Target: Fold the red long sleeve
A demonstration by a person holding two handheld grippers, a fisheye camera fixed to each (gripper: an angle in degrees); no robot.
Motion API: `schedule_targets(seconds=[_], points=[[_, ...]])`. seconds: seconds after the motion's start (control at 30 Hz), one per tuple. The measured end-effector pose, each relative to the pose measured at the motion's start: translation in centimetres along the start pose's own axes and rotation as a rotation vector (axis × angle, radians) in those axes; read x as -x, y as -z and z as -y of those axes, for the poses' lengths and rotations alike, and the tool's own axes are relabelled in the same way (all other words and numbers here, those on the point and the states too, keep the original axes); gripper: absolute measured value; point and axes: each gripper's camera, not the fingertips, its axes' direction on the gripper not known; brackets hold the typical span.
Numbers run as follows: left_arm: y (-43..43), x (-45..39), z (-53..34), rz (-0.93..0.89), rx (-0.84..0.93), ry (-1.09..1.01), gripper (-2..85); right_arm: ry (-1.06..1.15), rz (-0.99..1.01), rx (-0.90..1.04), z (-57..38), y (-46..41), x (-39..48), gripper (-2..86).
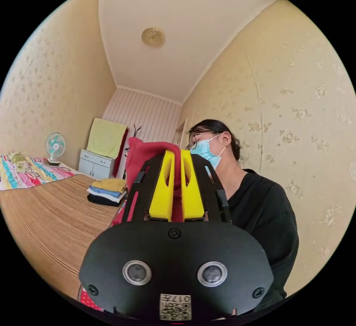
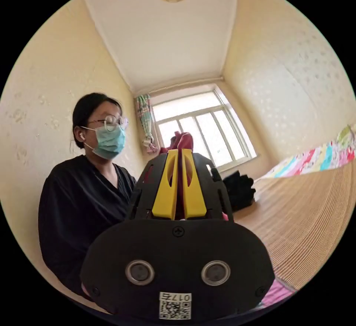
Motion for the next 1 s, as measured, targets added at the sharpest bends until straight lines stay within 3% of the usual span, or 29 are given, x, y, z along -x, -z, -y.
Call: schedule_targets(seconds=[0.2, 0.33, 0.5, 0.6, 0.67, 0.73, 0.83, 0.9, 1.0], points=[[-3.5, -3.3, 3.7, 0.364, 0.110, 0.009, -0.2, 0.207, -0.071, -0.179, 11.5, 2.2, 10.0, 1.7], [-9.4, -5.0, 6.1, 0.456, 0.214, -0.088, -0.3, 0.298, -0.302, -0.300, 15.6, 1.8, 17.2, 1.9], [-13.7, -4.1, 8.4, 0.564, 0.153, -0.142, 0.0, 0.360, -0.605, -0.424, 16.9, -0.4, 21.3, 2.0], [-17.6, 0.7, 12.5, 0.767, 0.251, -0.119, 0.7, 0.217, -0.850, -0.444, 20.3, -2.2, 17.5, 2.3], [-19.8, 6.8, 16.0, 0.880, 0.323, -0.058, 1.6, 0.172, -1.136, -0.328, 26.2, -5.8, 9.5, 2.8], [-21.5, 19.3, 20.6, 1.012, 0.400, 0.136, 3.9, 0.076, -1.300, -0.127, 31.8, -9.0, -0.8, 3.4], [-20.0, 34.2, 21.1, 1.275, 0.485, 0.409, 5.5, -0.229, -1.223, 0.208, 35.1, -11.3, -18.4, 5.2], [-18.1, 39.0, 18.0, 1.346, 0.482, 0.600, 6.0, -0.333, -1.182, 0.285, 33.3, -12.2, -22.9, 5.9], [-18.1, 42.0, 10.5, 1.196, 0.475, 0.626, 6.1, -0.293, -1.164, 0.489, 26.9, -15.4, -26.8, 6.0]])
